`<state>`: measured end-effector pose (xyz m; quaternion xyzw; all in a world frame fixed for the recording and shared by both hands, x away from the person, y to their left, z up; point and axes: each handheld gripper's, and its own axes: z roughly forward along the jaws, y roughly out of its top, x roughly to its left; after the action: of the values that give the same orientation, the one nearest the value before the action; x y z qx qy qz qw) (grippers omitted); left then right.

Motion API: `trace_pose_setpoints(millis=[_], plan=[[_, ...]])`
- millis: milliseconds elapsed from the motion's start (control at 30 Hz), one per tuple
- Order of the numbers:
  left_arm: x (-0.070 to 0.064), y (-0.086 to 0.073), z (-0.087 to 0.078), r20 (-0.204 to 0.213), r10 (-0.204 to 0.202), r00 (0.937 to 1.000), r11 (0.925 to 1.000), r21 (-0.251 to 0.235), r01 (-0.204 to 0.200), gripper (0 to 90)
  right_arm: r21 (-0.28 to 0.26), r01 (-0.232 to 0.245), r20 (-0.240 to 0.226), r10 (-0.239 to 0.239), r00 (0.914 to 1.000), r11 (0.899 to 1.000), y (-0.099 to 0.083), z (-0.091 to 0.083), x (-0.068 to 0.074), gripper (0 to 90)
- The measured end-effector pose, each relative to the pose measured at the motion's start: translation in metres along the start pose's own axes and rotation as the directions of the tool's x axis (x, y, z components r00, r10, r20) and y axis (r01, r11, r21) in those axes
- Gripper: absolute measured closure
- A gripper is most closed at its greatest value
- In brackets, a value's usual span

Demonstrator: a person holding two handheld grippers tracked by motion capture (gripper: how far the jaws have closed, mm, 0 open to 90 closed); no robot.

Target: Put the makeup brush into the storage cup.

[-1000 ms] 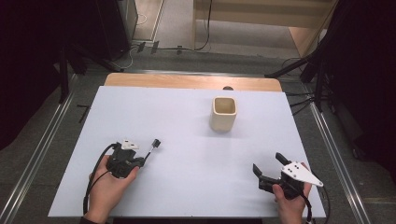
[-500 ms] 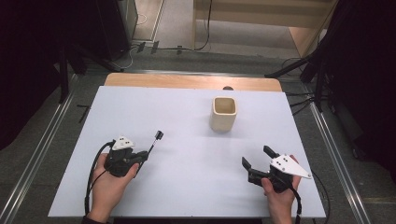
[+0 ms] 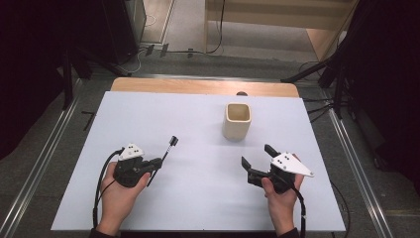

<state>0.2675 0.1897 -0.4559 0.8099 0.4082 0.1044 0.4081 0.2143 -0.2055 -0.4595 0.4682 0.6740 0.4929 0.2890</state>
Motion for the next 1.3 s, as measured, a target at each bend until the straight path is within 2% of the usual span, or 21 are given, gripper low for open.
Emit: trace_pose_setpoints(millis=[67,167,267,367,433,567,733,833,1000,1300], plan=[[-0.001,0.001,0.001,0.009,-0.004,1.0000,1.0000,-0.008,0.004,86.7,-0.002,-0.013,-0.003,0.013,0.9999,1.000,0.004,0.004,0.002,13.5],[-0.004,0.001,0.002,0.015,0.007,0.9999,0.9998,-0.021,-0.006,86.7,-0.001,0.005,0.016,-0.005,0.9999,1.000,0.011,0.010,0.007,13.5],[-0.007,0.002,0.004,0.026,0.016,0.9995,0.9993,-0.034,-0.015,86.7,-0.011,0.019,0.014,-0.019,0.9997,1.000,0.018,0.014,0.011,13.5],[-0.010,0.002,0.005,0.045,0.030,0.9986,0.9986,-0.046,-0.028,86.7,-0.015,0.011,0.009,-0.011,0.9999,1.000,0.022,0.017,0.016,13.5],[-0.013,0.002,0.006,0.045,0.037,0.9983,0.9981,-0.050,-0.034,86.7,-0.002,0.021,0.020,-0.021,0.9996,1.000,0.022,0.018,0.021,13.6],[-0.016,0.002,0.007,0.063,0.040,0.9972,0.9966,-0.075,-0.035,86.7,0.024,0.031,0.013,-0.031,0.9994,0.999,0.019,0.020,0.032,13.5],[-0.019,0.002,0.007,0.091,0.046,0.9948,0.9930,-0.113,-0.036,86.7,0.019,-0.024,-0.035,0.025,0.9991,1.000,0.017,0.019,0.040,13.5],[-0.022,0.002,0.008,0.118,0.060,0.9912,0.9900,-0.135,-0.044,86.6,0.013,-0.045,-0.056,0.046,0.9974,0.999,0.017,0.019,0.043,13.5],[-0.025,0.002,0.009,0.161,0.056,0.9853,0.9864,-0.161,-0.030,86.6,0.003,-0.088,-0.081,0.088,0.9929,0.996,0.015,0.019,0.048,13.6],[-0.029,0.001,0.008,0.199,0.054,0.9785,0.9760,-0.218,-0.009,86.7,0.025,-0.138,-0.186,0.141,0.9724,0.990,0.013,0.025,0.065,14.0]])
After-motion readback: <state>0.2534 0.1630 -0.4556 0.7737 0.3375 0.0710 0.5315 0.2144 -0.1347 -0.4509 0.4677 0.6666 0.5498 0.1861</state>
